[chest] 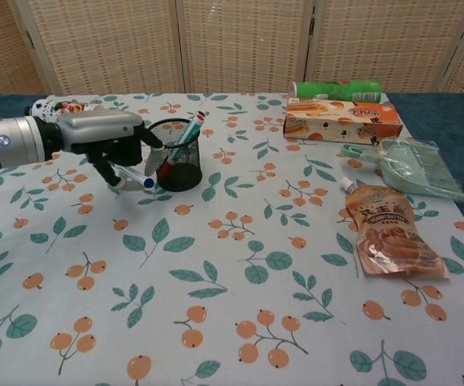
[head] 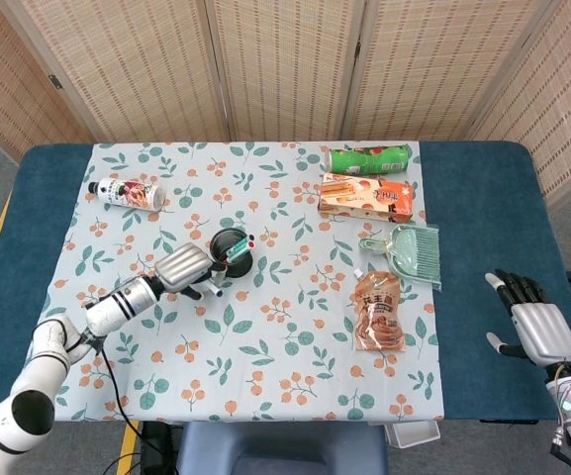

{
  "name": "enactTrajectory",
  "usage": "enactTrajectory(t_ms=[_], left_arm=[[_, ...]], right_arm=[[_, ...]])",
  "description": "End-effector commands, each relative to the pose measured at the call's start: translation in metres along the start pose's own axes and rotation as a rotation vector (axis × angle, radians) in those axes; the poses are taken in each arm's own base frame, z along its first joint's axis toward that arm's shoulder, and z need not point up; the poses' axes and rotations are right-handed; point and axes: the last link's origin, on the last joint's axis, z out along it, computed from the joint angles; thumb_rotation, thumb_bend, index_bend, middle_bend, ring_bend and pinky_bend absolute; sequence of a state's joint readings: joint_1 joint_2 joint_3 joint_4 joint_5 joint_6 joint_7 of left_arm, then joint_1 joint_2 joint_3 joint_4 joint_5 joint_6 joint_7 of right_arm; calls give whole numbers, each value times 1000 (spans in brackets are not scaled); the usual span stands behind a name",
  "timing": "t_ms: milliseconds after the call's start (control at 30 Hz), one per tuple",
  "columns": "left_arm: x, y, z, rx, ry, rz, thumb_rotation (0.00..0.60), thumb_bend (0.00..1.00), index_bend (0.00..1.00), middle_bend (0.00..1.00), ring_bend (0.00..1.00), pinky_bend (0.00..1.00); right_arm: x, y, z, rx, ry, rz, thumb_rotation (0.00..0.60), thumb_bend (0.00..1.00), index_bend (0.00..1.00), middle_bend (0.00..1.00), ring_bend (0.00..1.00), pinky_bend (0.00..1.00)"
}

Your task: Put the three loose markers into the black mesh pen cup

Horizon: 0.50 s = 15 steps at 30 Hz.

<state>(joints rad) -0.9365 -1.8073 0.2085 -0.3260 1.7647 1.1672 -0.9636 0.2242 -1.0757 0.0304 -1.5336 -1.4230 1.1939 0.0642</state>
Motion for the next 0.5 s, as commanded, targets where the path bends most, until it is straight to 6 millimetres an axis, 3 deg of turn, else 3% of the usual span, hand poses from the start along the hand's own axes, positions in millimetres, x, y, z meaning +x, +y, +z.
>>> enactTrajectory(t_ms=[33, 233, 300, 500], left_arm=[[41, -7, -16, 24, 181, -222, 600, 353, 596, 998, 990, 998], [103, 5, -40, 76, 349, -538, 600, 353, 586, 998, 990, 998], [121, 9, -46, 112, 383, -573, 600, 353, 585, 998, 990, 998], [150, 24, -45, 200, 450, -772, 600, 354, 582, 998, 991, 1000]], right_arm=[[0, -1, -1, 7, 0, 2, 600, 281, 48, 0, 0, 0], [0, -2, -1, 20, -9, 10, 600, 281, 48, 0, 0, 0], [0, -1, -1, 21, -10, 10, 600, 281, 48, 0, 0, 0], [-1, -2, 1, 24, -9, 13, 600, 281, 48, 0, 0, 0]])
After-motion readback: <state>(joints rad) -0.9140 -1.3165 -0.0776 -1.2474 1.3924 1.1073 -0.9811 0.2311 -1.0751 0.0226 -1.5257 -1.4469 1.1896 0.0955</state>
